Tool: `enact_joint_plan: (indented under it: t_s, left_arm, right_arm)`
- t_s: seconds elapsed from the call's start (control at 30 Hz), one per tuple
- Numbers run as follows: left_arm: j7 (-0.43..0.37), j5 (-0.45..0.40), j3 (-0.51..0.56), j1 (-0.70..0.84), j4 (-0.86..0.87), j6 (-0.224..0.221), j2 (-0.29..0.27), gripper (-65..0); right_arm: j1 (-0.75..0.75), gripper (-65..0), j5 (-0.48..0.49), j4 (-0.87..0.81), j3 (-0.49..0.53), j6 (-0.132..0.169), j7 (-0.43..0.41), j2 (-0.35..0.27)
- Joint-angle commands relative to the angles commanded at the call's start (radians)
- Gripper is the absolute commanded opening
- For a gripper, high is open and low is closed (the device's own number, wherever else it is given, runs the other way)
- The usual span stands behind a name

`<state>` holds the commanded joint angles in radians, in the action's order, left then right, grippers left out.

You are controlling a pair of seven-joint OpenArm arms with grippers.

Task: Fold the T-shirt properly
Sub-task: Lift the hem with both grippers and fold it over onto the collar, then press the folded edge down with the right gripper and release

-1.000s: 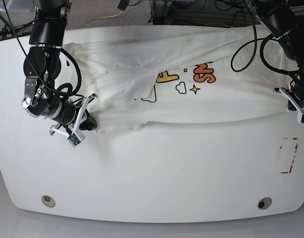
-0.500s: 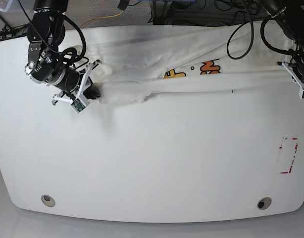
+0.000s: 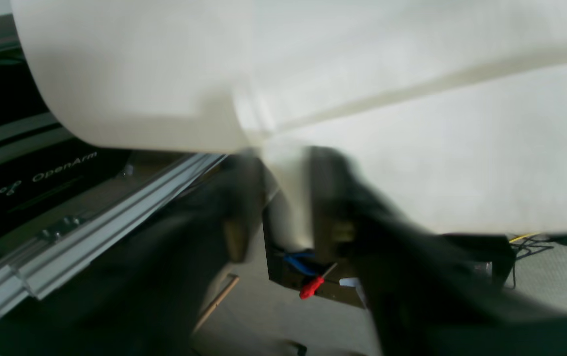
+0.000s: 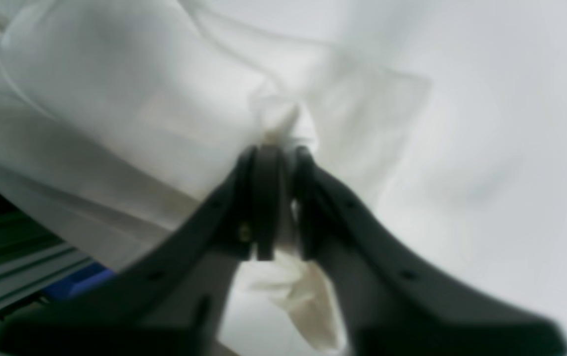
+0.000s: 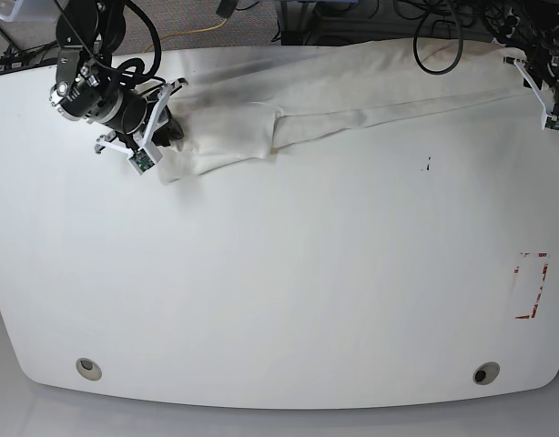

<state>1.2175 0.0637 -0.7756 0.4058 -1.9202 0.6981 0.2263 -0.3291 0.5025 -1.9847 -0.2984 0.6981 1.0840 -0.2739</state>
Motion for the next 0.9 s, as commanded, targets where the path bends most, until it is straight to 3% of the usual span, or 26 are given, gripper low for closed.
enact_joint_plan:
  t_s: [0.1, 0.17, 0.23, 0.33, 0.43, 0.63, 0.7, 0.8, 0.9]
  left_arm:
    - [0.000, 0.000, 0.000, -0.003, 0.000, 0.000, 0.000, -26.2]
    - [0.000, 0.002, 0.005, -0.005, 0.002, 0.000, 0.000, -26.2]
    - [0.000, 0.002, 0.057, -0.006, 0.002, 0.000, 0.000, -26.2]
    - [-0.002, 0.002, 0.121, -0.006, 0.002, 0.000, -0.003, -26.4]
    - [-0.002, 0.003, 0.163, 0.000, 0.000, 0.000, -0.006, -26.5]
    - [-0.002, 0.009, 0.149, 0.037, -0.008, 0.000, -0.054, -26.9]
    - [-0.003, 0.009, 0.141, 0.040, -0.008, 0.000, -0.057, -31.9]
    - [-0.003, 0.009, 0.141, 0.048, -0.002, 0.000, -0.057, -42.6]
    - [-0.005, 0.008, 0.141, 0.063, 0.026, 0.000, -0.057, -48.2]
  right_arm:
    - [-0.014, -16.3, 0.009, -0.014, -0.002, 0.000, 0.000, 0.000]
    - [-0.025, -10.0, 0.026, -0.040, -0.002, 0.000, 0.000, 0.000]
    - [-0.026, -9.0, 0.138, -0.040, 0.005, 0.000, 0.000, 0.000]
    - [-0.023, -13.3, 0.311, -0.009, 0.038, 0.000, -0.003, 0.026]
    - [-0.006, -22.0, 0.333, 0.005, 0.095, 0.000, -0.006, 0.072]
    - [0.032, -44.2, 0.152, 0.011, 0.181, 0.000, -0.006, 0.170]
    - [0.032, -50.4, 0.058, 0.011, 0.221, 0.000, -0.006, 0.198]
    - [0.032, -53.7, -0.091, 0.012, 0.261, 0.000, -0.008, 0.224]
    - [0.028, -53.7, -0.216, 0.018, 0.270, 0.000, -0.011, 0.242]
